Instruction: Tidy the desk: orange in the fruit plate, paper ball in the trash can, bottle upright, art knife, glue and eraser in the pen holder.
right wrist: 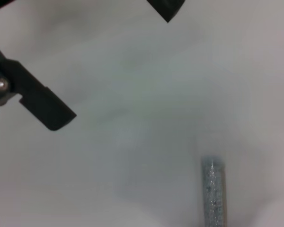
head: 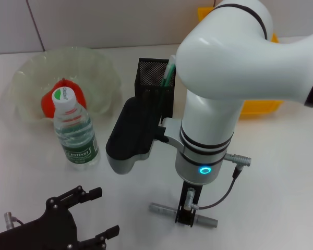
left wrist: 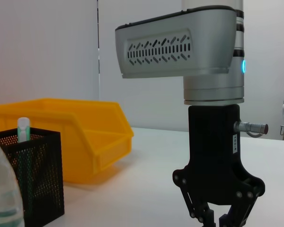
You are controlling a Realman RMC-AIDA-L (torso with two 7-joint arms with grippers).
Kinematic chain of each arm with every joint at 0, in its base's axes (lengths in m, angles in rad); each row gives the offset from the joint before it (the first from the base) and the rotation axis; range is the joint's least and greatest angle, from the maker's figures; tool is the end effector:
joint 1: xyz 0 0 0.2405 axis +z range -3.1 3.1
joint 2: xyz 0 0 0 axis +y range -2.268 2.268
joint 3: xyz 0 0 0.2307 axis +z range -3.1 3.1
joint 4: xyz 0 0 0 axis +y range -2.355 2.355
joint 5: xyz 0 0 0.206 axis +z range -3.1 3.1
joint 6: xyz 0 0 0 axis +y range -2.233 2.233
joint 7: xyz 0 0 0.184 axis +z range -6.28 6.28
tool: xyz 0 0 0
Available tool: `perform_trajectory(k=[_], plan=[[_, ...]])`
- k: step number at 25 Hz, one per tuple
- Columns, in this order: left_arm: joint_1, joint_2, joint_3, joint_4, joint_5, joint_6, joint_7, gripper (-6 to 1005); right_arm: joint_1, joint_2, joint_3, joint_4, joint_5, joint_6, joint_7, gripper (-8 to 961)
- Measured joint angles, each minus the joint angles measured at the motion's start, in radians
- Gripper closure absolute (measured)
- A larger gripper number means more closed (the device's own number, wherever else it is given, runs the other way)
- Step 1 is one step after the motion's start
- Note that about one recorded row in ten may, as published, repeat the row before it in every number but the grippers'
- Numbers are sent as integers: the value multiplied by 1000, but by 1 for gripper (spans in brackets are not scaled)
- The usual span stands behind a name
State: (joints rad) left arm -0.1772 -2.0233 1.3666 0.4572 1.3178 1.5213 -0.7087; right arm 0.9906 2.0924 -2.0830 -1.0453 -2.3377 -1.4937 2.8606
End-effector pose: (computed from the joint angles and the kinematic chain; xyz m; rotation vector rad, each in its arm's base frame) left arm -0.2642 0.2195 -0.0677 -2.6823 -0.2427 -0.8346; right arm 0.1279 0.2784 -0.1380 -2.8099 0.5697 -1.1008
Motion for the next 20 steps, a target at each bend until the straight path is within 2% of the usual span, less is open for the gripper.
perform_trajectory(k=[3,7,8,9,10,13,14,15,20], plan=[[0,0,0,1,0,0,0,199,-6,0,25,-3,0,1,-1,805],[-1,1,-2,2,0,4,0,199,-30,-5,122,-16,-4,-7,-15,809],[-1,1,-2,2,0,4,0,199,-40,-7,159,-23,-6,-12,-22,811],[-1,1,-2,3,0,6,0,199,-64,-10,257,-49,-11,-25,-49,812],[-1,1,-2,3,0,6,0,199,-64,-10,257,-49,-11,-25,-49,812],[-1,2,-3,6,0,13,0,199,-107,-12,424,-113,-35,-47,-95,812],[-1,4,-7,7,0,20,0,199,-141,-12,523,-178,-63,-54,-122,812],[-1,4,-8,7,0,20,0,199,-141,-12,523,-178,-63,-54,-122,813],[-1,4,-15,7,0,24,0,199,-246,-12,695,-380,-71,-24,-200,813]])
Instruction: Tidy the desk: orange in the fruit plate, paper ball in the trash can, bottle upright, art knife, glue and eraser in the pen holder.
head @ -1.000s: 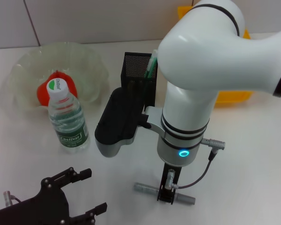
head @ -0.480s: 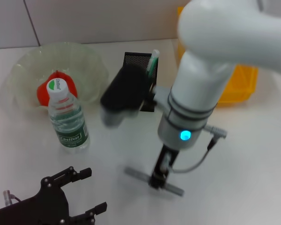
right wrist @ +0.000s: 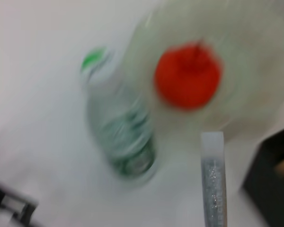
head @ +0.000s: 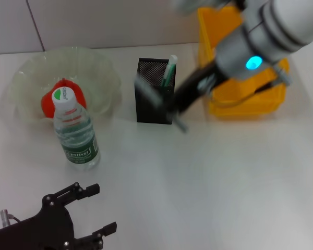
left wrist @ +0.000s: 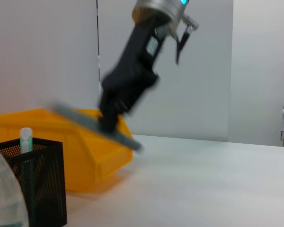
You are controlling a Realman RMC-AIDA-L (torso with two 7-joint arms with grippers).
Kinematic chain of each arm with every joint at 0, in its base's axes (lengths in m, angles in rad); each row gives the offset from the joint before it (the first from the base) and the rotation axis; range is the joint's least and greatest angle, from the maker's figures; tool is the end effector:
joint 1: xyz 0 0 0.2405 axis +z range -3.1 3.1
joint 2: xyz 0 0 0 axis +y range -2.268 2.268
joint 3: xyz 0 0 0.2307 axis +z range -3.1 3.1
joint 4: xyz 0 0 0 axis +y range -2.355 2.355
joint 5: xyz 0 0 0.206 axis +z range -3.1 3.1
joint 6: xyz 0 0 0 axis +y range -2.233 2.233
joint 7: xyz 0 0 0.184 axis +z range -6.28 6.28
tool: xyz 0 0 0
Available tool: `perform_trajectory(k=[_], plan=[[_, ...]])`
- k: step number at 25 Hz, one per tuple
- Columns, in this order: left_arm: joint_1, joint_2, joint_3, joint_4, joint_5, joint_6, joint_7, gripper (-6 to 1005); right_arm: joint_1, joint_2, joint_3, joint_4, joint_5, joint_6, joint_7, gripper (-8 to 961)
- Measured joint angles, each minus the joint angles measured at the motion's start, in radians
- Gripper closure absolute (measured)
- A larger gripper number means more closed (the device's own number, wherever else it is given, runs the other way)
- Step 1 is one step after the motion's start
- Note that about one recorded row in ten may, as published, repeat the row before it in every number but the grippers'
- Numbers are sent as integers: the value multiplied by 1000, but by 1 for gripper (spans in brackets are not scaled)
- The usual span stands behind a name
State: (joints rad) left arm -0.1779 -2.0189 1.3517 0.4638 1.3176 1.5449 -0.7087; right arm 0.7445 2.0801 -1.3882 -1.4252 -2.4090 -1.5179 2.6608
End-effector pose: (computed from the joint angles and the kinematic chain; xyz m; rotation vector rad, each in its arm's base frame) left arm -0.2618 0.2208 -0.0623 -2.6729 -0.2240 -0.8580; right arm 0.0801 0.3631 -0.0280 -2.7076 0.7895 -0.1589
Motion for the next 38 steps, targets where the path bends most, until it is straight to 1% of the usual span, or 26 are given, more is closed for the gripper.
perform_trajectory(k=[3,4,5,8,9,10,13,14,15,18,19,20,23,24,25,28,29,31,33,34,38], plan=[[-1,0,-10,-5,0,1,0,199,-78,2,39,-97,41,94,-78,812],[-1,-1,-13,-5,0,3,-6,199,-131,3,40,-128,94,183,-146,812],[-2,-1,-13,-5,0,4,-11,199,-131,3,40,-128,94,183,-146,813],[-8,-2,-14,-4,0,5,-25,199,-195,3,34,-115,188,309,-266,816],[-13,-3,-14,-6,0,5,-33,199,-218,4,33,-78,251,378,-347,816],[-13,-3,-14,-6,0,5,-33,199,-218,4,33,-78,251,378,-347,816],[-20,-3,-14,-6,0,3,-46,199,-234,3,34,-14,330,457,-459,816],[-23,-3,-14,-6,0,1,-53,199,-238,2,35,34,367,511,-535,816],[-23,-3,-14,-6,0,1,-53,199,-238,2,35,34,367,511,-535,816],[-25,-3,-21,-7,0,-2,-65,199,-236,2,35,132,448,588,-664,816],[-28,-3,-24,-6,0,-3,-77,199,-230,2,36,199,533,621,-762,815],[-28,-3,-24,-6,0,-3,-77,199,-230,2,36,199,533,621,-762,815],[-33,-2,-25,-2,0,-4,-99,199,-222,1,39,284,656,649,-905,815],[-34,-2,-25,-1,0,-4,-103,199,-209,1,41,337,714,656,-970,815],[-35,-1,-25,-1,0,-4,-105,199,-209,1,41,337,714,656,-970,815],[-35,-1,-25,0,0,-4,-105,199,-185,3,44,404,749,666,-1033,815],[-36,-1,-28,0,0,-3,-106,199,-179,5,36,434,764,689,-1072,815],[-36,-1,-32,0,0,-1,-106,199,-177,6,28,447,778,700,-1098,817],[-36,-1,-39,-3,0,2,-110,199,-177,7,17,478,835,711,-1163,818],[-37,0,-40,-3,0,2,-120,199,-177,7,13,513,899,712,-1226,819],[-37,0,-40,-1,0,2,-129,199,-171,7,12,561,951,713,-1282,812]])
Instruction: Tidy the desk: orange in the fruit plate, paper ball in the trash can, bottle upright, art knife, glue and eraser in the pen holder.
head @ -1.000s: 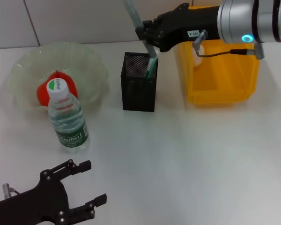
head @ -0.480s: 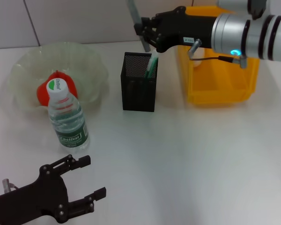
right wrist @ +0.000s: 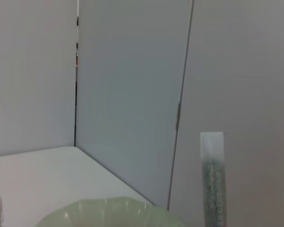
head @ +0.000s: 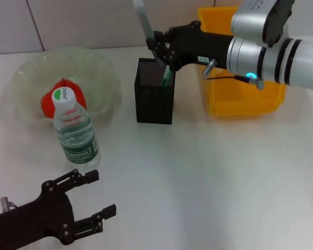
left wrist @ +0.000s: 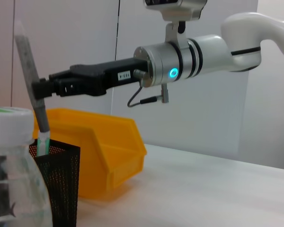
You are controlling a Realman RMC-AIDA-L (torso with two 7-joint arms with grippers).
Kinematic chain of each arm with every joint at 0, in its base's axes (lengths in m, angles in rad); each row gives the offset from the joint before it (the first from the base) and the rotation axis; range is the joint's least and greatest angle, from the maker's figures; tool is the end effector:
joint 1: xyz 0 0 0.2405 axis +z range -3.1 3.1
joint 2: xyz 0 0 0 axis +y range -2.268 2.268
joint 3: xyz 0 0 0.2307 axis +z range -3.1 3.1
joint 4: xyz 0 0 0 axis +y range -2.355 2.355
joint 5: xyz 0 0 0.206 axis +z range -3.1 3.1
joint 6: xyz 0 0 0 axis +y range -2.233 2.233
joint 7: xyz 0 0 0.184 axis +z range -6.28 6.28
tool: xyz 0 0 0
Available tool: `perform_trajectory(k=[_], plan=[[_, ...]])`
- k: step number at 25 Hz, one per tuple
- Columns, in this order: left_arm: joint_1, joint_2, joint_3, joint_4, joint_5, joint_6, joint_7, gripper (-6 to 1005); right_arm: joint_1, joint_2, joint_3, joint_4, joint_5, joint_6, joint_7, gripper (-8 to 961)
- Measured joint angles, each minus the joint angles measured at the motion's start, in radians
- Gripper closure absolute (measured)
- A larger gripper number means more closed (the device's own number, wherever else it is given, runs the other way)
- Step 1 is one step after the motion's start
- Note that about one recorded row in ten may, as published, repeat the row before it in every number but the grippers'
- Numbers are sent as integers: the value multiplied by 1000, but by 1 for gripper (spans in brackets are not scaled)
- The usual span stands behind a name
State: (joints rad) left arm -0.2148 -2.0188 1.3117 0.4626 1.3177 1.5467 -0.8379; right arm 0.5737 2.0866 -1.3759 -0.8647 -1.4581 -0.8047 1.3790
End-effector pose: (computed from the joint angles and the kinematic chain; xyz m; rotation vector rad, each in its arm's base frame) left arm -0.2551 0.2361 -0.0560 -2.6567 -0.3581 -0.9115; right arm 0.1318 0.4234 -0.0425 -2.4199 0.3059 0.6009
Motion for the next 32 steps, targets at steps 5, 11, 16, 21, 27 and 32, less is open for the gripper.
perform_trajectory(k=[5,11,16,21,27,32], plan=[[0,0,0,1,0,1,-1,199,17,-1,0,49,10,9,-22,802],[-1,-1,0,1,0,-3,-1,199,33,0,2,106,12,11,-30,791],[-2,0,0,2,0,-3,-1,199,8,1,0,87,18,1,-30,782],[-2,0,0,2,0,1,3,199,-49,-1,-1,21,60,-33,-23,773],[0,-1,0,2,0,3,6,199,-127,-4,20,-78,127,-125,-21,484],[-3,0,0,4,0,14,1,199,-210,-11,200,-155,163,-403,16,285]])
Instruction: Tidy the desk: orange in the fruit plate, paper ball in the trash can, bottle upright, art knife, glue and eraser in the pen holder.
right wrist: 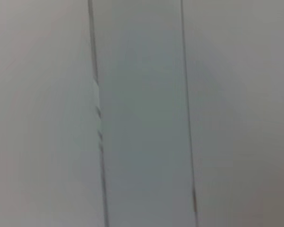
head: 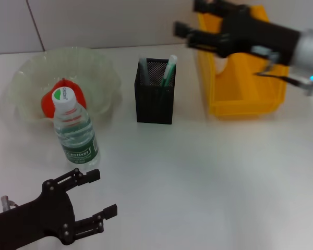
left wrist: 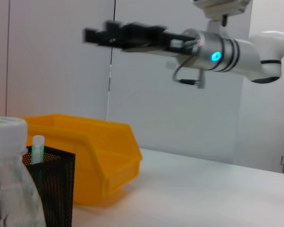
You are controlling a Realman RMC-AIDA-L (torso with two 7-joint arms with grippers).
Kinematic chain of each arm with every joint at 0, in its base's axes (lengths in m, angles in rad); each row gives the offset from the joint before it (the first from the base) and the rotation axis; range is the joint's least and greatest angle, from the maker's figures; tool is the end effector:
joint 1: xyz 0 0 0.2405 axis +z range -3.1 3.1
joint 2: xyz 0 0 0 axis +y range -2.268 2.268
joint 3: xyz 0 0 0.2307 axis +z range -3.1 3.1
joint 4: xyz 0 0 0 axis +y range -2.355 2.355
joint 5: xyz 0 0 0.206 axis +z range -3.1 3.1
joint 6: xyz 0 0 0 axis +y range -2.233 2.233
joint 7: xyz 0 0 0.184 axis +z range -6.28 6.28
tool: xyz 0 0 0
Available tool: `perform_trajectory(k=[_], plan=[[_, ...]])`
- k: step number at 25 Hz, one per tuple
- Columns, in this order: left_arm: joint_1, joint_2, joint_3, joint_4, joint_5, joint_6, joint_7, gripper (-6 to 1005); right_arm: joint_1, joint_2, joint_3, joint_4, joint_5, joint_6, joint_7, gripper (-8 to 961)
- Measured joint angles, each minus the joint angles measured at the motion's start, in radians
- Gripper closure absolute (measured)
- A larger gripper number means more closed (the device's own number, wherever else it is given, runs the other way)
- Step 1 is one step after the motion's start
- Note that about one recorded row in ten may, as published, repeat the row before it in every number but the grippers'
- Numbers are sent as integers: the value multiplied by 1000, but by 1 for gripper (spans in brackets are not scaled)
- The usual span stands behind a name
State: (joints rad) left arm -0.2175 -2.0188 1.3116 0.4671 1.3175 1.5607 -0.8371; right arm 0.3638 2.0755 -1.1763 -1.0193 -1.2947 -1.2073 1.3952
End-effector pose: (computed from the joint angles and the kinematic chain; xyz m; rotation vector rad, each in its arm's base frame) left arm -0.2519 0.2358 -0.0549 -2.6617 -0.3411 -0.9288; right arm 0.1411 0.3744 0.0318 -2.3542 0.3421 1.0146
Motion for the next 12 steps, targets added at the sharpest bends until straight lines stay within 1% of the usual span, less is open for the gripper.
perform_trajectory(k=[1,3,4,5,6,8,9,10,11,12], plan=[[0,1,-1,1,0,5,-2,199,-7,-3,47,8,-2,-72,10,268],[-2,2,-3,1,0,14,-4,199,-13,-21,148,63,-5,-216,16,234],[-2,3,-5,1,0,19,-4,199,-18,-48,237,171,-9,-339,-29,217],[-4,3,-6,1,0,21,-5,199,-18,-48,237,171,-9,-339,-29,200],[-4,4,-7,1,0,22,-5,199,-19,-63,269,227,-11,-383,-64,183],[-5,4,-8,1,0,22,-5,199,-23,-99,310,368,-26,-457,-171,183],[-6,4,-9,-1,0,20,-5,199,-29,-124,320,459,-53,-484,-257,183],[-6,4,-9,-1,0,20,-5,199,-29,-124,320,459,-53,-484,-257,183],[-7,4,-9,-3,0,18,-5,199,-33,-130,321,491,-85,-489,-292,183],[-8,4,-9,-4,0,16,-5,199,-37,-132,321,510,-120,-491,-317,183]])
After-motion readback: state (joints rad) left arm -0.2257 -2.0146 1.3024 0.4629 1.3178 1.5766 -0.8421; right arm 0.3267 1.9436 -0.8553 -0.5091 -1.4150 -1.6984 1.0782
